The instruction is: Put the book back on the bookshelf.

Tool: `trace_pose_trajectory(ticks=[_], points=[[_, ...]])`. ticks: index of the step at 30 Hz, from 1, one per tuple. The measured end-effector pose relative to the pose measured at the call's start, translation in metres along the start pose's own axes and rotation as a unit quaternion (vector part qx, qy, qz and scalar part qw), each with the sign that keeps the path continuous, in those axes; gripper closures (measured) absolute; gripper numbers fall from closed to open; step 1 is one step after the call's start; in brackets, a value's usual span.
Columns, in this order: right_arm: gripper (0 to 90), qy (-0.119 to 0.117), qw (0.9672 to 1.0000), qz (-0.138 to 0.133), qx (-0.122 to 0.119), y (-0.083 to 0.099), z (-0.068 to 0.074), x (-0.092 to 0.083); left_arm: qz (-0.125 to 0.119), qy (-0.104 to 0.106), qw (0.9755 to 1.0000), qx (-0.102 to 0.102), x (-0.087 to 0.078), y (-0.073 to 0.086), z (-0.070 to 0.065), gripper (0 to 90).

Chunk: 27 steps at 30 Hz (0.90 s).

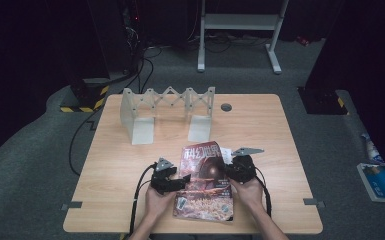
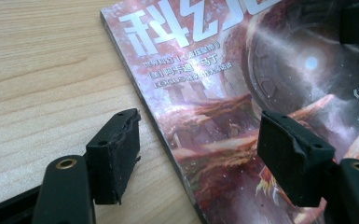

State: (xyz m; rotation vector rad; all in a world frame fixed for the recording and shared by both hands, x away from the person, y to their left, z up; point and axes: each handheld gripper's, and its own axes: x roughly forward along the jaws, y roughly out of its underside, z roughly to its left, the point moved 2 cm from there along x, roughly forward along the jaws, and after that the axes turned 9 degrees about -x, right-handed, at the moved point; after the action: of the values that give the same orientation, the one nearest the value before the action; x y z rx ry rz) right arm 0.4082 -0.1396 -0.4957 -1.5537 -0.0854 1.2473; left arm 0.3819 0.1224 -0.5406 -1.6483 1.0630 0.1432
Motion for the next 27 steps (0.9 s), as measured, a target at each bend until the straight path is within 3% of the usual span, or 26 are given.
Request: trace_pose_trajectory(ticks=[15,22,27], points=[[88.5,-0.009,0.9995,-0.027,-0.016,-0.002,0.006,-0.014,-0.009,0.026,0.9995,-0.015,0.003,-0.002,0.004,27.3],[88.5,-0.015,0.9986,-0.043,-0.026,-0.003,0.008,-0.021,-0.006,0.043,0.9989,-0.02,0.003,-0.002,0.005,26.3],[88.5,-0.022,0.9976,-0.055,-0.035,-0.003,0.011,-0.025,0.009,0.062,0.998,-0.013,0.008,-0.006,0.003,24.0]])
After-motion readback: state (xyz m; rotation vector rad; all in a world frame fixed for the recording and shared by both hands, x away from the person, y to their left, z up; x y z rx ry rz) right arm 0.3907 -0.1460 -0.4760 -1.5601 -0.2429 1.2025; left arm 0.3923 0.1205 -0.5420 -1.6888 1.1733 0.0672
